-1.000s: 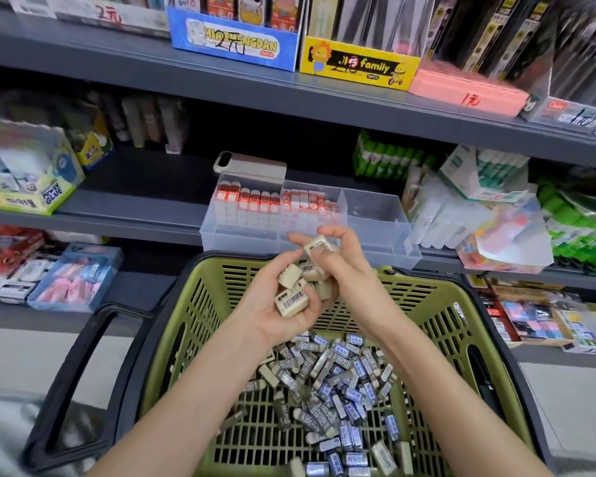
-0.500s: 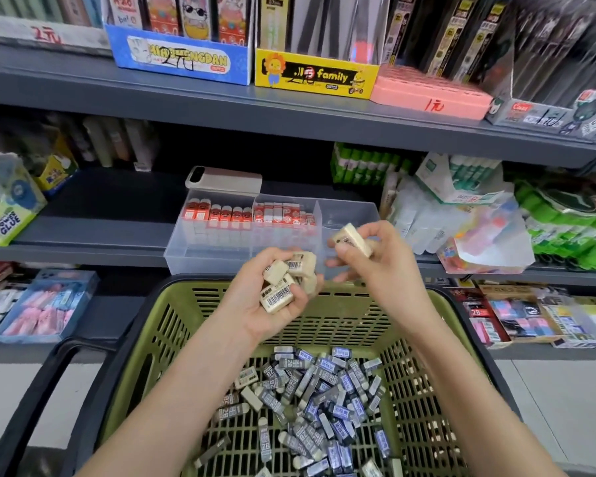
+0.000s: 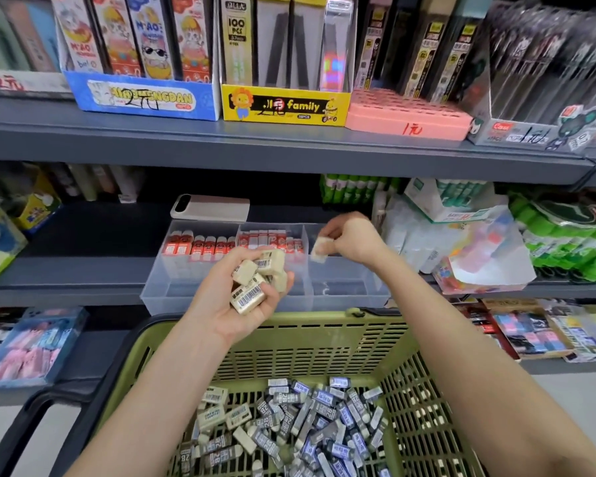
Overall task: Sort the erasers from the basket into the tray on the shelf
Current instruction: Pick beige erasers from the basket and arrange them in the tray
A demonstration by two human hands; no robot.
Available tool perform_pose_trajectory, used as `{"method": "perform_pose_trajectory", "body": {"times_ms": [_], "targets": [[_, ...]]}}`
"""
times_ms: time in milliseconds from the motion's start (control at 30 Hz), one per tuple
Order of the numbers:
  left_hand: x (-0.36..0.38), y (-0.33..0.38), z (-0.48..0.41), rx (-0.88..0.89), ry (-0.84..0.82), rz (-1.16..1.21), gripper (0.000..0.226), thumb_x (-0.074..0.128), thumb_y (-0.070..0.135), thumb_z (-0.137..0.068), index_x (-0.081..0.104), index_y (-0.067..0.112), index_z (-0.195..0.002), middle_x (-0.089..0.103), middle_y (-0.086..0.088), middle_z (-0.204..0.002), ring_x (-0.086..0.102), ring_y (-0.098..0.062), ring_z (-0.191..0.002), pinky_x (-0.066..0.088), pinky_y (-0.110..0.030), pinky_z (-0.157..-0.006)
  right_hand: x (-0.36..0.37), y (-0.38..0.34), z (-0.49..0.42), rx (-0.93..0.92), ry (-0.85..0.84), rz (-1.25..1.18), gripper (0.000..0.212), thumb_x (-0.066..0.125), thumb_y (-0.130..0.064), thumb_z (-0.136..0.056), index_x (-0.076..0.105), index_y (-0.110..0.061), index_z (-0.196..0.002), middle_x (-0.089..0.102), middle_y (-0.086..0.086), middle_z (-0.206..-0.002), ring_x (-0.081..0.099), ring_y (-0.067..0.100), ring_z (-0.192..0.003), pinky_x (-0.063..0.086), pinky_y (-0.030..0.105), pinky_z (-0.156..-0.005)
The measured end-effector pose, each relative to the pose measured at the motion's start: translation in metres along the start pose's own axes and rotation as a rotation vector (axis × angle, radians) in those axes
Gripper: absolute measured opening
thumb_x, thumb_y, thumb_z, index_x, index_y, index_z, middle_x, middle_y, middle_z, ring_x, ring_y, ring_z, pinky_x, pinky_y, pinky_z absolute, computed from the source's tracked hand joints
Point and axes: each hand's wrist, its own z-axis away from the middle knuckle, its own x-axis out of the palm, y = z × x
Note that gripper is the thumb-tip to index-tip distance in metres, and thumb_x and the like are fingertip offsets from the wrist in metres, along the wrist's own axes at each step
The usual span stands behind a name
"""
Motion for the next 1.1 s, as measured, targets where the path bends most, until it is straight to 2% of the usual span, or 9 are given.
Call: {"method": "perform_pose_trajectory", "body": {"times_ms": [167, 400, 500, 633, 733, 833, 933, 1000, 1100], "targets": [[-0.002, 0.006, -0.007, 0.033, 0.057, -0.010, 0.024, 0.063, 0.013, -0.070, 0.061, 0.004, -0.092, 0.062, -0.018, -0.080, 0.066, -0.029, -0.072, 0.044, -0.016, -0.036, 0.003, 0.000, -0.003, -0.010, -0.241, -0.054, 0.018, 0.061, -0.010, -0.088, 0.072, -0.004, -0.101, 0.070, 0.008, -0.108, 0.061, 0.009, -0.093, 0.047, 0.023, -0.082], [0.002, 0.007, -0.013, 0.051, 0.061, -0.024, 0.018, 0.065, 0.012, -0.069, 0.065, 0.005, -0.085, 0.062, -0.017, -0.083, 0.067, -0.030, -0.073, 0.044, -0.016, -0.036, 0.004, 0.001, 0.007, -0.008, -0.265, 0.011, 0.034, 0.043, -0.022, -0.099, 0.058, -0.005, -0.125, 0.059, 0.008, -0.129, 0.052, 0.020, -0.121, 0.036, 0.025, -0.096], [0.004, 0.006, -0.014, 0.057, 0.052, -0.054, 0.019, 0.064, 0.012, -0.069, 0.066, 0.005, -0.086, 0.064, -0.017, -0.081, 0.067, -0.030, -0.073, 0.043, -0.016, -0.036, 0.002, -0.011, 0.020, -0.116, -0.102, 0.066, 0.033, 0.041, -0.025, -0.100, 0.061, -0.007, -0.120, 0.064, 0.008, -0.120, 0.057, 0.022, -0.113, 0.043, 0.031, -0.096], [0.004, 0.005, -0.015, 0.080, 0.035, -0.106, 0.025, 0.063, 0.013, -0.070, 0.062, 0.009, -0.095, 0.064, -0.015, -0.082, 0.065, -0.029, -0.074, 0.043, -0.017, -0.035, -0.007, -0.037, 0.057, -0.302, 0.014, -0.326, 0.016, 0.057, -0.035, -0.091, 0.069, -0.025, -0.095, 0.068, -0.016, -0.088, 0.059, -0.002, -0.085, 0.045, 0.013, -0.076], [0.006, 0.000, -0.015, 0.145, 0.029, -0.148, 0.019, 0.062, 0.010, -0.073, 0.063, 0.009, -0.092, 0.066, -0.016, -0.089, 0.065, -0.023, -0.069, 0.042, -0.017, -0.036, 0.000, -0.054, 0.083, -0.276, 0.088, -0.116, 0.037, 0.057, -0.063, -0.073, 0.070, -0.028, -0.077, 0.067, -0.014, -0.078, 0.055, 0.002, -0.077, 0.041, 0.018, -0.067], [0.012, -0.007, -0.017, 0.245, 0.066, -0.198, 0.013, 0.060, 0.008, -0.079, 0.064, 0.008, -0.091, 0.068, -0.015, -0.080, 0.064, -0.019, -0.057, 0.042, -0.018, -0.037, 0.009, -0.059, 0.089, -0.212, 0.140, -0.104, 0.030, 0.065, -0.049, -0.077, 0.069, -0.019, -0.075, 0.064, -0.009, -0.076, 0.048, 0.005, -0.071, 0.037, 0.021, -0.064], [0.017, -0.009, -0.015, 0.246, 0.045, -0.214, 0.028, 0.069, 0.012, -0.068, 0.065, 0.005, -0.095, 0.068, -0.016, -0.082, 0.066, -0.025, -0.066, 0.042, -0.018, -0.037, 0.004, -0.058, 0.085, -0.081, 0.081, -0.564, 0.009, 0.068, -0.020, -0.082, 0.069, -0.012, -0.078, 0.064, -0.006, -0.071, 0.054, 0.002, -0.064, 0.043, 0.018, -0.064], [0.019, -0.007, -0.013, 0.223, 0.062, -0.192, 0.026, 0.073, 0.011, -0.064, 0.066, 0.005, -0.088, 0.065, -0.019, -0.083, 0.067, -0.028, -0.069, 0.041, -0.018, -0.036, -0.006, -0.048, 0.074, -0.020, 0.175, -0.751, 0.004, 0.066, -0.013, -0.083, 0.066, -0.014, -0.079, 0.065, -0.012, -0.068, 0.058, -0.002, -0.063, 0.046, 0.014, -0.060], [0.020, -0.002, -0.013, 0.211, 0.096, -0.146, 0.021, 0.074, 0.008, -0.069, 0.060, 0.005, -0.085, 0.060, -0.019, -0.090, 0.069, -0.032, -0.072, 0.041, -0.018, -0.036, -0.018, -0.022, 0.047, 0.065, 0.357, -0.529, 0.008, 0.066, -0.019, -0.084, 0.061, -0.014, -0.089, 0.066, -0.002, -0.083, 0.062, 0.013, -0.076, 0.049, 0.026, -0.067]]}}
